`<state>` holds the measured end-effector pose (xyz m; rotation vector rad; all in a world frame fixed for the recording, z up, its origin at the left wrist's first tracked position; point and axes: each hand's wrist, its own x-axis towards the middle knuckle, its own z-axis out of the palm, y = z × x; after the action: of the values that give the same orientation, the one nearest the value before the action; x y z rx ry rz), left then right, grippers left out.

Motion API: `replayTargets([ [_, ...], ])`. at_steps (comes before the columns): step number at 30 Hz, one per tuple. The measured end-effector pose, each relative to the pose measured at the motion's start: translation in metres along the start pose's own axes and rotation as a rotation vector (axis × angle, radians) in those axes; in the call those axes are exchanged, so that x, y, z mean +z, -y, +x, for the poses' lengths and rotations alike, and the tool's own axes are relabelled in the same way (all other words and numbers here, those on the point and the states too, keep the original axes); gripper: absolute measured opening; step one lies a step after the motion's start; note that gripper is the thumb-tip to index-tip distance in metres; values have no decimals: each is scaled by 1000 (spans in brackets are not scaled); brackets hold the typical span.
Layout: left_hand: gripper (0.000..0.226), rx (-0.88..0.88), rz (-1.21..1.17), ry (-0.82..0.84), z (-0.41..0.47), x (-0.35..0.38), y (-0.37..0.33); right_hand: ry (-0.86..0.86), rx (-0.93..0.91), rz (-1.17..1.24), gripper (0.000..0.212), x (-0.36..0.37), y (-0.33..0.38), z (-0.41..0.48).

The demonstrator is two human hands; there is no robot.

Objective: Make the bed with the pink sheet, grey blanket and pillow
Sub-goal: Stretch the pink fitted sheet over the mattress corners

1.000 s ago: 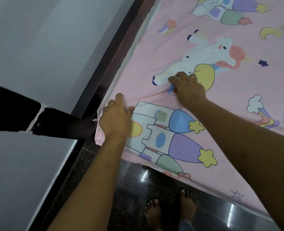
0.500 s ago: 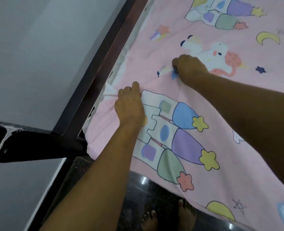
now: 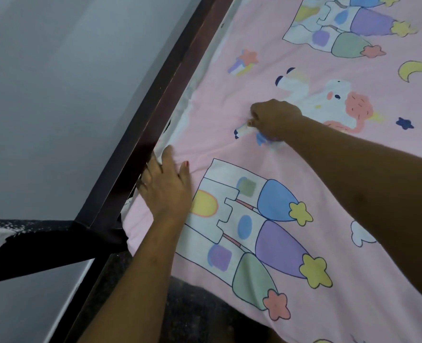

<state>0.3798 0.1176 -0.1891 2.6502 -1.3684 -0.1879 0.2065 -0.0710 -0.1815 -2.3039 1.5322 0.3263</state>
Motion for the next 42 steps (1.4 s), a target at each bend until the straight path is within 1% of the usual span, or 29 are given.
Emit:
replayTargets([
  [1,50,-11,9,19,0,1,1,7,-25,-69,4,-3,4,1],
  [2,52,-24,12,32,1,1,0,16,-51,-135,7,-5,7,2],
  [4,55,-32,17,41,4,0,-6,-9,-100,-233,20,-6,12,4],
  [6,58,11,21,40,6,0,-15,-128,-128,-281,26,-15,9,8],
  [7,59,50,30,38,5,2,-18,-190,-92,-264,29,-22,3,13],
  [8,60,89,49,37,4,4,-21,-242,-19,-225,31,-32,-6,20],
  [10,61,131,95,34,2,9,-21,-298,120,-116,32,-52,-25,31],
  [11,60,130,110,46,2,10,-20,-298,138,-83,30,-58,-31,35],
  [15,60,107,136,143,7,3,-25,-252,57,1,25,-54,-32,30],
  [18,61,154,135,218,14,-8,-43,-168,128,101,31,-41,-42,26],
  [20,61,159,122,257,21,-13,-55,-149,181,142,37,-34,-45,25],
  [22,61,178,116,265,30,-13,-69,-139,199,114,38,-28,-46,30],
  [25,59,188,70,263,44,-6,-88,-146,203,102,31,-25,-46,39],
  [27,58,199,57,260,56,0,-100,-116,193,51,29,-26,-47,47],
  [31,60,239,25,306,85,7,-122,-59,117,-114,31,-32,-46,58],
  [35,59,309,27,296,116,5,-138,-24,-31,-220,31,-37,-47,63],
  [37,58,361,47,272,129,9,-149,-28,-67,-204,28,-37,-55,65],
  [38,57,378,55,257,134,11,-154,-52,-70,-147,29,-36,-59,66],
  [39,57,387,45,255,139,13,-162,-85,-51,-75,36,-37,-65,69],
  [40,56,389,27,267,142,15,-170,-115,-21,-13,47,-41,-71,73],
  [42,55,408,28,296,148,23,-182,-145,16,30,67,-45,-81,84],
])
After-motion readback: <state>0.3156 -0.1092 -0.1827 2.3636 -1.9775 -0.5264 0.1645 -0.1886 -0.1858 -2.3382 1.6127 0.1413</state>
